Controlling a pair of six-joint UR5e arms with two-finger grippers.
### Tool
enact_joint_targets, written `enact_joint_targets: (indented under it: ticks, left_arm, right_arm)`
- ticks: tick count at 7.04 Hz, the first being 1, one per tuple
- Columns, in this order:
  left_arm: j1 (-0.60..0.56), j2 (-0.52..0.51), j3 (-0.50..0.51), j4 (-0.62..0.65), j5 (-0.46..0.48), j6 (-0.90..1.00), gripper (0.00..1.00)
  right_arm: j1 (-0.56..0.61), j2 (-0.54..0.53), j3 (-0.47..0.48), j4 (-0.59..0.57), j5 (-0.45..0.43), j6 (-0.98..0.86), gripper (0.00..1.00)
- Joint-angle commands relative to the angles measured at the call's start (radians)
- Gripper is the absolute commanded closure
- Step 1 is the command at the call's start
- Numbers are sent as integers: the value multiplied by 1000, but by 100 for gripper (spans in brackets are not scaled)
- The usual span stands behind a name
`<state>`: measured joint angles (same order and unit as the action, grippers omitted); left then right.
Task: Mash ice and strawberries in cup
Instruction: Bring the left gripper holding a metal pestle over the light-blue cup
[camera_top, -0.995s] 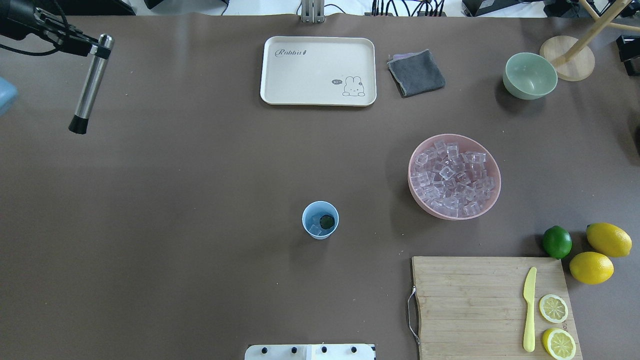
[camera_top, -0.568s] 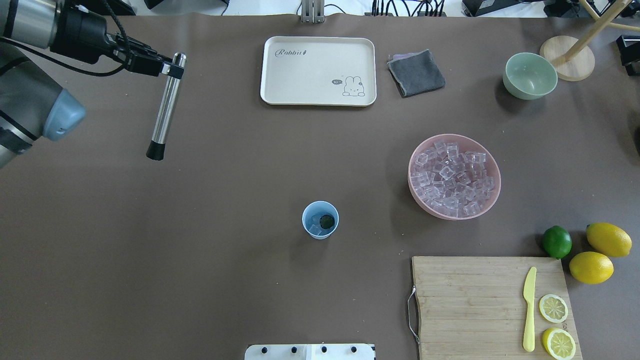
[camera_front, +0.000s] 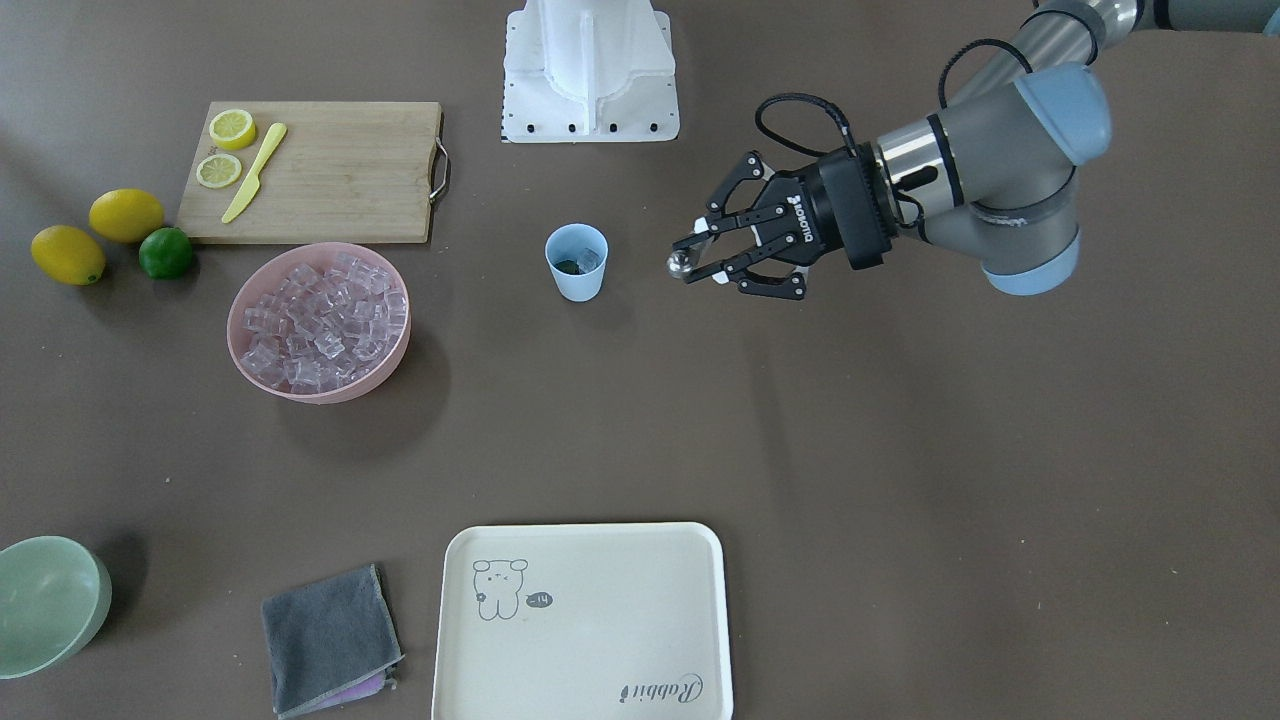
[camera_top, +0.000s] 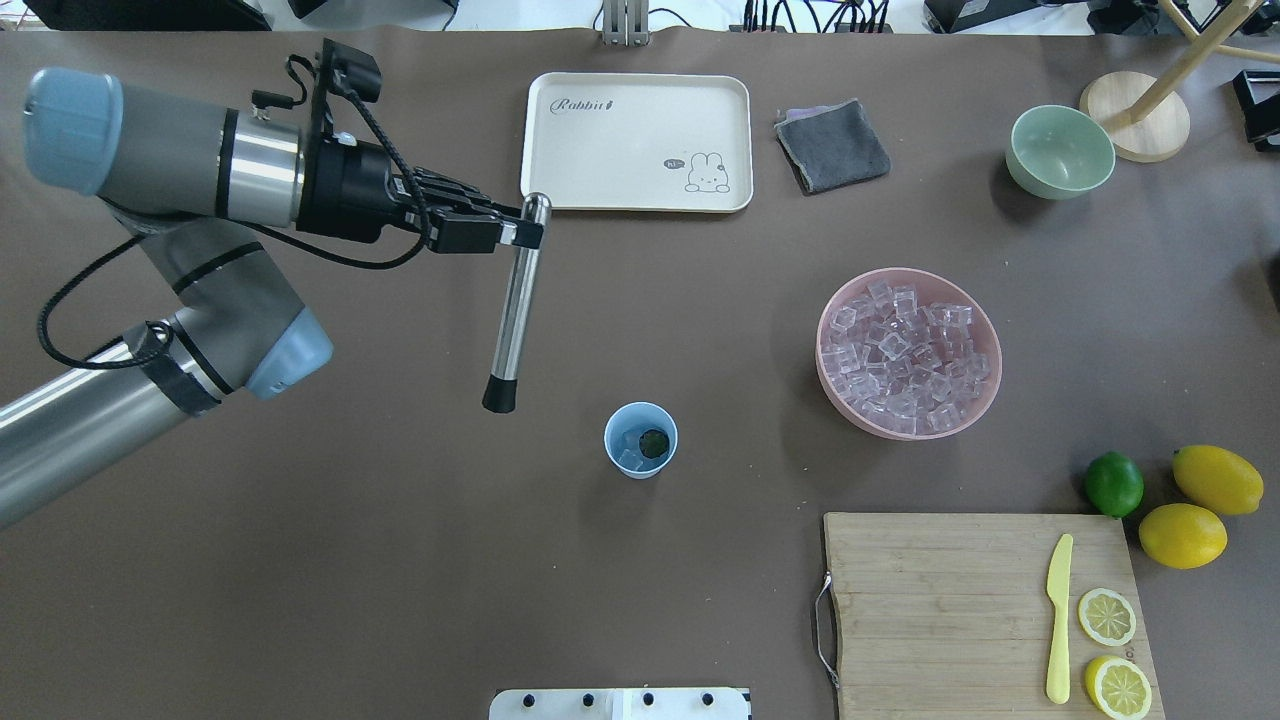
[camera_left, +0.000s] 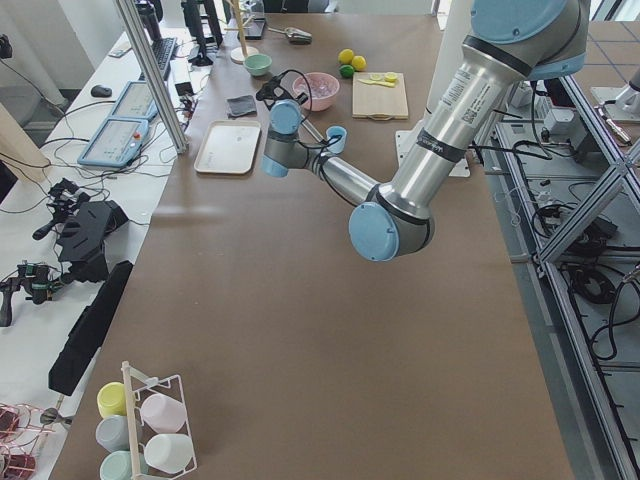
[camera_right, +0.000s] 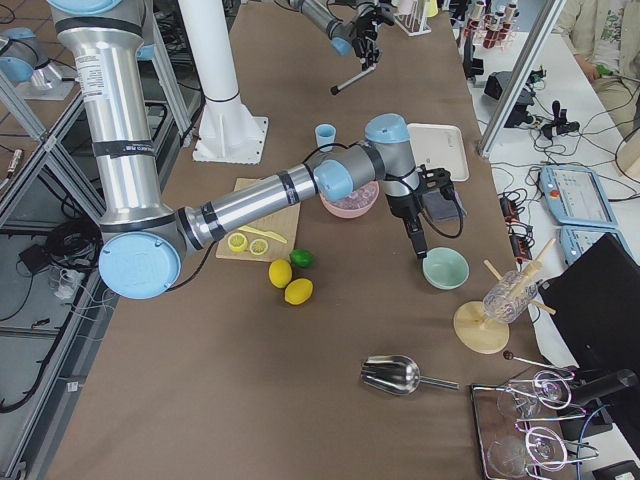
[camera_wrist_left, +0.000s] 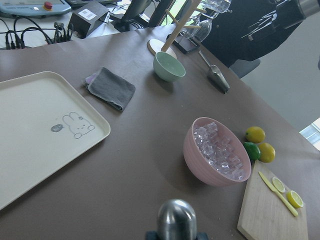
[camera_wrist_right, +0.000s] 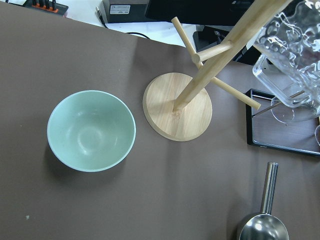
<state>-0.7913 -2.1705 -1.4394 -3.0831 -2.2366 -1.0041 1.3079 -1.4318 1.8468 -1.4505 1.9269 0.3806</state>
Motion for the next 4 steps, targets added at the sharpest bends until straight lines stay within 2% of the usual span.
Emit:
enact_joint_targets:
  ticks: [1,2,4]
  left_arm:
    - [47,-35,1,-58,43,-54,100]
    - [47,-37,1,-74,55,-63,100]
    - [55,-28,11,-113,138,-41,100]
  right_arm:
    - [5,2,-14,1,0,0,0]
    - [5,2,-14,1,-6,0,0]
    - [8,4,-14,1,-12,0,0]
